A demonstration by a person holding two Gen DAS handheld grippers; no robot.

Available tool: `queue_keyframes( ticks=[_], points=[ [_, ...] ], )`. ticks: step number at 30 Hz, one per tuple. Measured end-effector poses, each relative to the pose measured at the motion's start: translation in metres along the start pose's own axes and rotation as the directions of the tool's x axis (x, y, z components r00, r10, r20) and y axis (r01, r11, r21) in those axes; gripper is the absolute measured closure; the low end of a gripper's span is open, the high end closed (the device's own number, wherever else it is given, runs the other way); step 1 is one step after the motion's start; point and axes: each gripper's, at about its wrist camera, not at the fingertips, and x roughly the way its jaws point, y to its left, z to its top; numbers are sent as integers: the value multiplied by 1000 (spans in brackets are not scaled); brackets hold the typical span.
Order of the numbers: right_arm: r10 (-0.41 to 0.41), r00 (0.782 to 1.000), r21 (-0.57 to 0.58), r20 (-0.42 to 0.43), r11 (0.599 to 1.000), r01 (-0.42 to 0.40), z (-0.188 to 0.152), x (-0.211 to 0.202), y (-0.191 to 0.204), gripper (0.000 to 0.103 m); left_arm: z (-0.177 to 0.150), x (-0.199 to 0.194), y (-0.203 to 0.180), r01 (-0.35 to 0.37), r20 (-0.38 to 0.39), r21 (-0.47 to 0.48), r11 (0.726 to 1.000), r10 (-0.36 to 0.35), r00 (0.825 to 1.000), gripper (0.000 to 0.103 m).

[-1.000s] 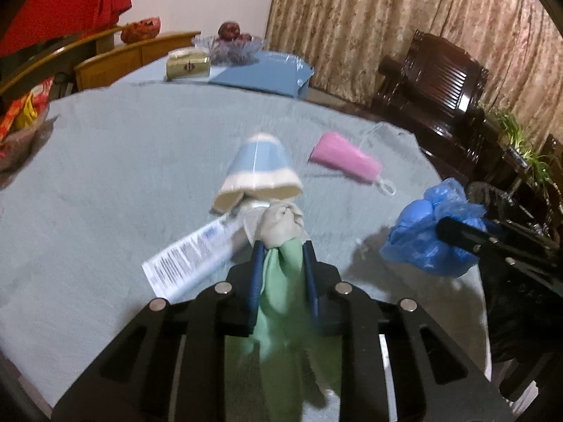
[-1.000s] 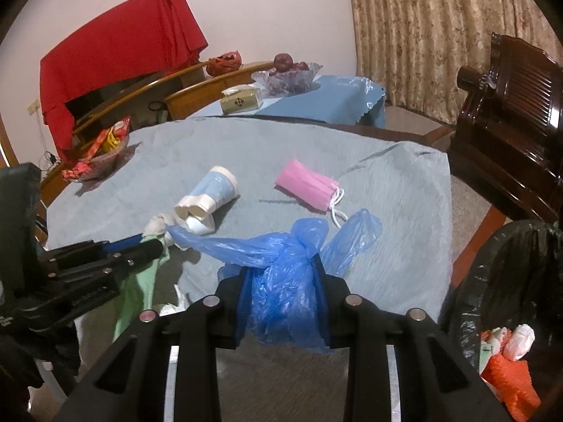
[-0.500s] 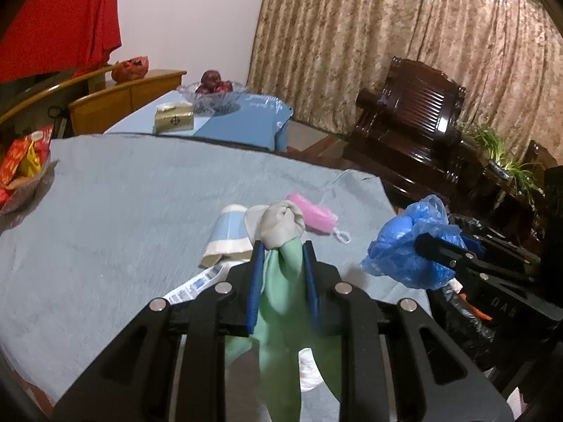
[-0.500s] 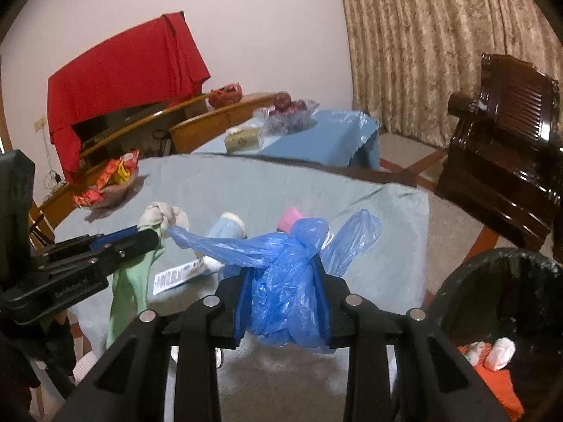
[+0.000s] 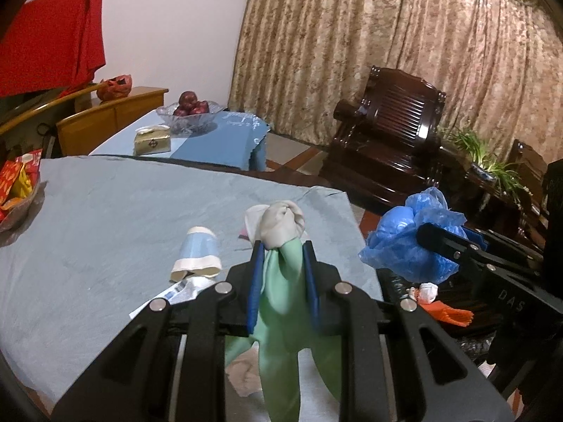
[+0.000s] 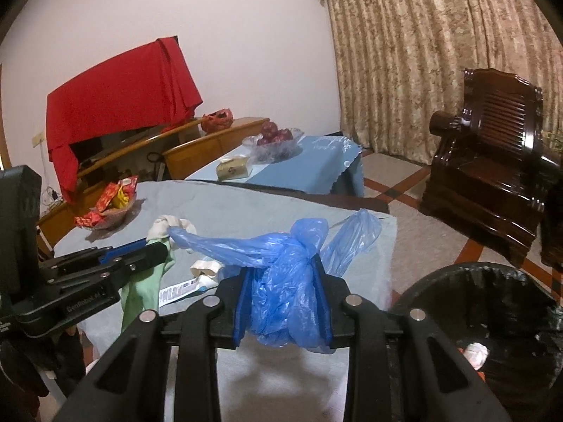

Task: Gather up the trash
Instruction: 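Carry glove and blue bag over the bin and open both tools to drop them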

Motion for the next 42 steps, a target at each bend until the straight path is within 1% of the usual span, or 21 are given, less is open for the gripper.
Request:
queue_keyframes(
  ticks=[7, 17, 29, 42],
  points=[
    [-45, 999, 18, 27, 999, 44, -1, -28, -20, 72, 4, -1, -29, 51, 10, 30, 998, -51, 999, 82],
    [-125, 991, 61, 50, 991, 122, -5, -61, -58, 72, 7, 8, -81, 130, 8, 78, 988, -131, 991, 82],
    [-218, 975, 101, 53, 972, 212, -15, -93, -100, 72, 4, 30, -141, 232, -21, 131, 964, -232, 973, 82],
    [-306, 952, 150, 24, 942, 299, -31, -107, -145, 72, -8, 57, -186, 302, -72, 167, 939, -294, 953, 82]
  ],
)
